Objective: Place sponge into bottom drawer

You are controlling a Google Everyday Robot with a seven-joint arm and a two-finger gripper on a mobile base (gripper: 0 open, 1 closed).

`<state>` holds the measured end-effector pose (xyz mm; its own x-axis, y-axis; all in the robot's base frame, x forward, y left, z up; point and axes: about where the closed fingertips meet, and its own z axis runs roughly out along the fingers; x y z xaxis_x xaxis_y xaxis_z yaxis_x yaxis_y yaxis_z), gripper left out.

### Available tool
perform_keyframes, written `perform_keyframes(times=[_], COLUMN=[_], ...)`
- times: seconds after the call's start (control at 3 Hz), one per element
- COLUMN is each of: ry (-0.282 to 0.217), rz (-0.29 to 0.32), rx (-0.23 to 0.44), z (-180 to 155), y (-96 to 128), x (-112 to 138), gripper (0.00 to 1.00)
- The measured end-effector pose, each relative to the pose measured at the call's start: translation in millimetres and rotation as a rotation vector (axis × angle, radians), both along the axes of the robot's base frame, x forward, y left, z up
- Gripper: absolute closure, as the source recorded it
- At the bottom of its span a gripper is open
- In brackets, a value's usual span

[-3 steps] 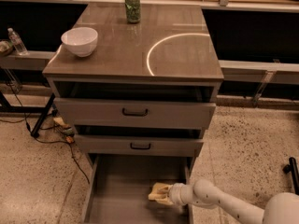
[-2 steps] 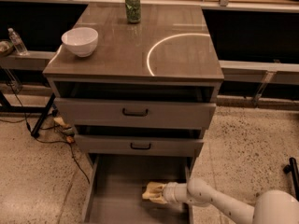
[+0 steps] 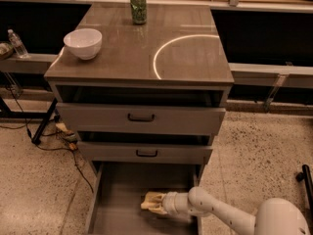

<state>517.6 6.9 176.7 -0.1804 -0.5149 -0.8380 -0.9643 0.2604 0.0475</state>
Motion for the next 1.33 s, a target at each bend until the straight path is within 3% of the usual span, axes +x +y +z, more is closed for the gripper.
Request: perform_keyframes(times=[0.67, 1.0, 1.33], ry=[0.023, 0.013, -0.006], rz=[-0.013, -0.095, -0.186], rx=[0.025, 0.059, 0.065], z=[-0.3, 29.2, 68.1], y=[9.1, -17.8, -65.8], x=[-5.2, -14.3, -31.0], gripper=[0.00, 0.00, 0.00])
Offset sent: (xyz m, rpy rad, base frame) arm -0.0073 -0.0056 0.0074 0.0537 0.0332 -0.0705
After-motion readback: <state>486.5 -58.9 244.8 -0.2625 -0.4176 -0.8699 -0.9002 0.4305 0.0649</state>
